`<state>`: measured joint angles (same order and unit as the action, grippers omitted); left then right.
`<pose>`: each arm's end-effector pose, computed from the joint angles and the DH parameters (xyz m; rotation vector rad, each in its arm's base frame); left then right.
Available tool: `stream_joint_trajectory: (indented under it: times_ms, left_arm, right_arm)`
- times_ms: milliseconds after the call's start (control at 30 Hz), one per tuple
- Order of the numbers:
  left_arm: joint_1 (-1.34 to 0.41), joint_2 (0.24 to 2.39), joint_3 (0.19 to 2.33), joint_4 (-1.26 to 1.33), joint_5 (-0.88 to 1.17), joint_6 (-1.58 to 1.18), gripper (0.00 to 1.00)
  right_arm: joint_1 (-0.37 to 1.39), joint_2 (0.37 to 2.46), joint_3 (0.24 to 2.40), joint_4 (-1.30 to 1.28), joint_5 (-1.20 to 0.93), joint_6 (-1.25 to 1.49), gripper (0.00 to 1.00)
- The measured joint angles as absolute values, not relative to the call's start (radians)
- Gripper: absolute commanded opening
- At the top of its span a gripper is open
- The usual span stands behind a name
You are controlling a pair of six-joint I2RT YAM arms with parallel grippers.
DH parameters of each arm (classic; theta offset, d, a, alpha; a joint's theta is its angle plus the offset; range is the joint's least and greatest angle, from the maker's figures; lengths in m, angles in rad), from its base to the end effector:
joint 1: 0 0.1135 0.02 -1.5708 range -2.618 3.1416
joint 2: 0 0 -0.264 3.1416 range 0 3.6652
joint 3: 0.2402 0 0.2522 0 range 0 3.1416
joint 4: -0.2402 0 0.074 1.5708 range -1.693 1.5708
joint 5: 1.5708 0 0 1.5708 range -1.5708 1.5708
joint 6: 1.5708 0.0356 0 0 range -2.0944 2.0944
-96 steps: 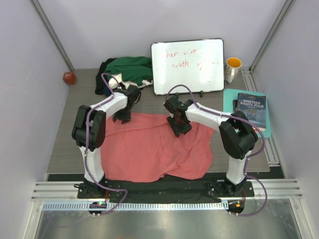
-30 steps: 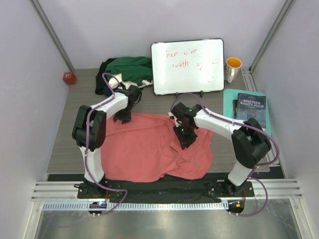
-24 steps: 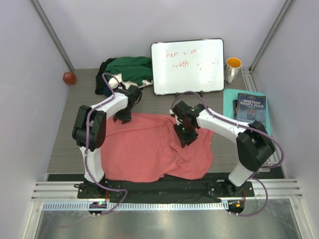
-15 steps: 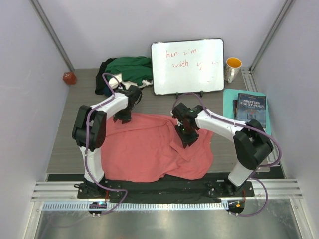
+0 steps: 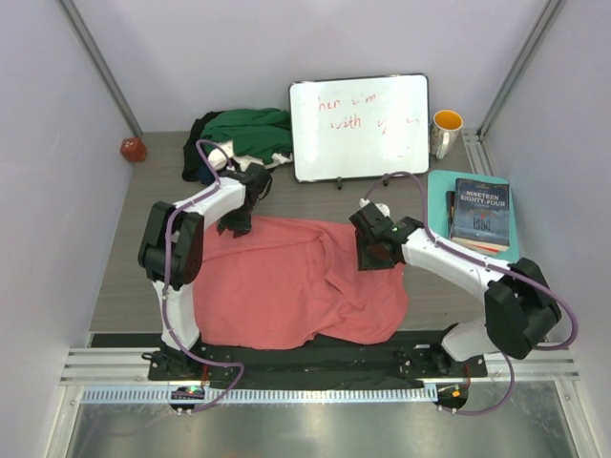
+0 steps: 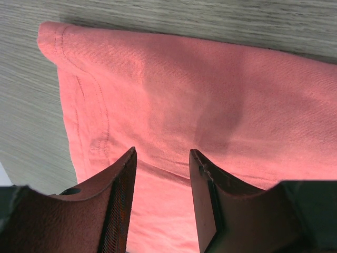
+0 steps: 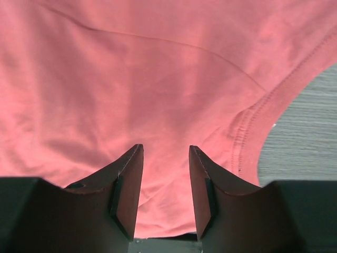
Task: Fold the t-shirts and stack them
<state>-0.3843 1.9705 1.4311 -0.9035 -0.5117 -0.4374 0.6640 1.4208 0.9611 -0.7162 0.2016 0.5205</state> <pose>0.3562 -0.1252 0.1782 -0.1196 2.7599 0.5917 0.2159 0.1599 0.2191 -0.1392 2.6995 0.0750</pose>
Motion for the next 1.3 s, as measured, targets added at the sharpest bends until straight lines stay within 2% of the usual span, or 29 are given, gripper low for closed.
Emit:
stream_joint_trajectory:
  times_ms: [600, 700, 733, 833, 1300]
  left_arm:
    - [-0.389, 1.971, 1.431, -0.907, -0.512, -0.437, 0.45]
    - [-0.390, 1.971, 1.431, -0.908, -0.512, -0.437, 0.45]
    - [-0.390, 1.971, 1.431, -0.909, -0.512, -0.437, 0.45]
    - [-0.393, 1.971, 1.431, -0.909, -0.512, -0.437, 0.45]
    - [-0.402, 1.975, 1.437, -0.912, -0.511, -0.437, 0.45]
  right_arm:
    - [0.582, 1.464, 0.826, -0.637, 0.197, 0.603, 0.43]
    - [0.580, 1.482, 0.823, -0.628, 0.177, 0.605, 0.34]
    - [0.580, 1.486, 0.821, -0.623, 0.170, 0.606, 0.27]
    - [0.580, 1.486, 0.817, -0.616, 0.158, 0.609, 0.22]
    - [0.580, 1.460, 0.855, -0.682, 0.204, 0.608, 0.24]
